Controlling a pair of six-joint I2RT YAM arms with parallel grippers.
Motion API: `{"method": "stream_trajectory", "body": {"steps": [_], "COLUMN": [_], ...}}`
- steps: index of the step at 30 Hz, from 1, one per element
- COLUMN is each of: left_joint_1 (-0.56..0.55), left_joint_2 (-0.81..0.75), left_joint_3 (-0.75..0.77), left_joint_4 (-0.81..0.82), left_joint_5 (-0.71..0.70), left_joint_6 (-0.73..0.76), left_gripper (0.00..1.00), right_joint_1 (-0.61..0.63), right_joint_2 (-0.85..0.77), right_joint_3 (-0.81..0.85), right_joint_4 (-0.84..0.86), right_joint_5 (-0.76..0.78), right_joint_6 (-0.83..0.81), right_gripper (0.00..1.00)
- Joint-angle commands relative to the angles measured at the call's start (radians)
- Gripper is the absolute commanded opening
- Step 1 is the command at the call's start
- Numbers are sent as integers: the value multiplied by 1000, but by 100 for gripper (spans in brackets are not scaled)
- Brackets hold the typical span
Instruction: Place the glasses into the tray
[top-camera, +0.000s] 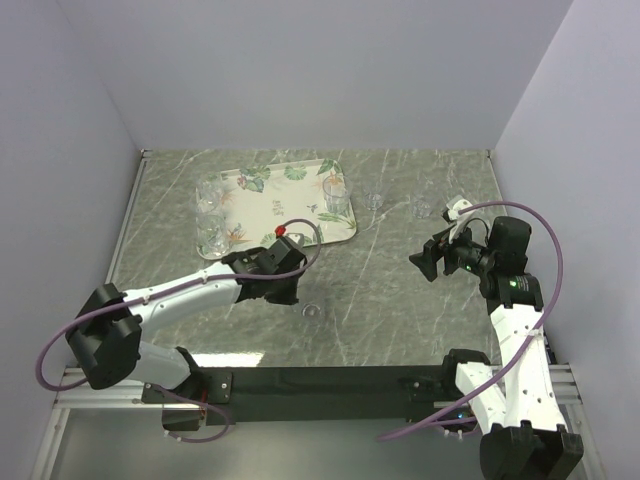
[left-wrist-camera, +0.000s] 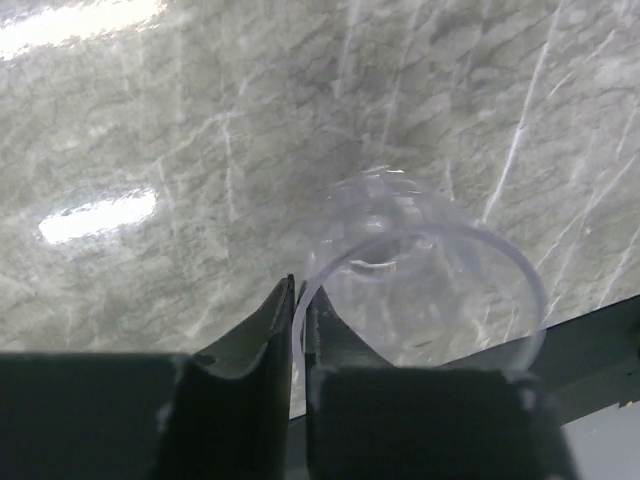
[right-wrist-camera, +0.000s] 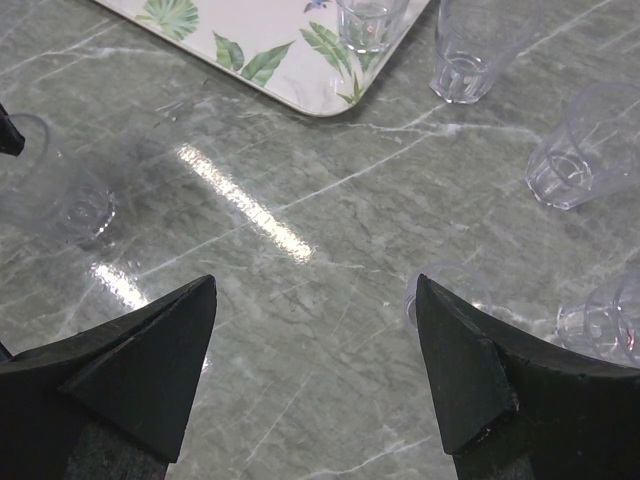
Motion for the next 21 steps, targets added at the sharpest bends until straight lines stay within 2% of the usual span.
{"method": "stream_trajectory", "body": {"steps": [1, 2, 6, 13, 21], "left_joint_1": [-16, -18, -18, 7, 211], "left_joint_2": [7, 7, -2, 37, 112], "left_joint_3": [58, 66, 96, 215, 368], "left_joint_4": [-17, -25, -48, -120, -106], "left_joint_5": [-57, -63, -98, -239, -222], "left_joint_6": [-8, -7, 4, 65, 171], "left_gripper": [5, 0, 0, 0, 0], "right_joint_1": [-8, -8, -8, -10, -10], "right_joint_2": [-10, -12, -13, -16, -24], "right_joint_3": [3, 3, 3, 4, 3], "right_joint_4": [13, 15, 15, 13, 15], "right_joint_5": [-7, -8, -8, -8, 1], "right_joint_6": [-11, -9, -11, -11, -9], "right_gripper": [87, 87, 87, 87, 87]}}
